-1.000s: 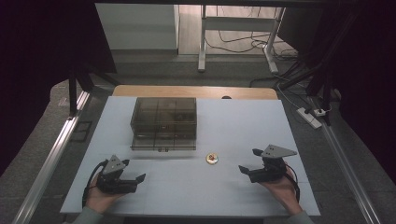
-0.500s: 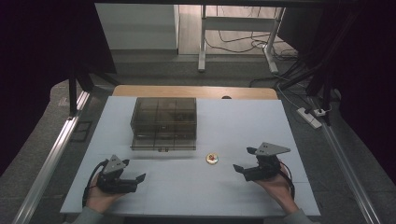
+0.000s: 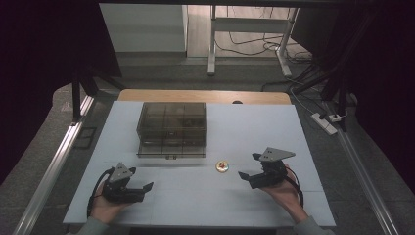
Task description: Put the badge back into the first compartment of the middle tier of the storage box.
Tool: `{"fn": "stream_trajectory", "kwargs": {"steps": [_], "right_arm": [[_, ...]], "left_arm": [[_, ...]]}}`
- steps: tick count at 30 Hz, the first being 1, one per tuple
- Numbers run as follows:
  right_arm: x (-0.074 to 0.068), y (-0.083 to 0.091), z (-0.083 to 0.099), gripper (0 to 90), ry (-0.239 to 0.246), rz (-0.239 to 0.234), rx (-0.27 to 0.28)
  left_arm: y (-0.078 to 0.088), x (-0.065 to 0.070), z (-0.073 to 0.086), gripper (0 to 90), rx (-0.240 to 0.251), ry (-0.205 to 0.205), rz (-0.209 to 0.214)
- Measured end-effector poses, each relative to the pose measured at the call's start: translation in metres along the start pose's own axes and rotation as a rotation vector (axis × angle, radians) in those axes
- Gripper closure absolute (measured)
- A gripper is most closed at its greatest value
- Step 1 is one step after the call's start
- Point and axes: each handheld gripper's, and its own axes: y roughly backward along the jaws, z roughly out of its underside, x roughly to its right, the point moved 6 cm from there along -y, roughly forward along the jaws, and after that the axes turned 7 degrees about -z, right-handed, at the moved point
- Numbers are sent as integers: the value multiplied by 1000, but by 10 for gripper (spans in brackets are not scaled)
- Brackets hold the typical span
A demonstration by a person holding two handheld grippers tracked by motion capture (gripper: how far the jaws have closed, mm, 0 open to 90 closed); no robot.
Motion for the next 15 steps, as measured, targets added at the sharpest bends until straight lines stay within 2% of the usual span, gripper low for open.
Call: {"fn": "stream_trajectory", "kwargs": {"steps": [15], "right_arm": [[-5, -12, -10, 114, 21, -26, -12]], "left_arm": [[-2, 2, -1, 151, -3, -4, -1]]}}
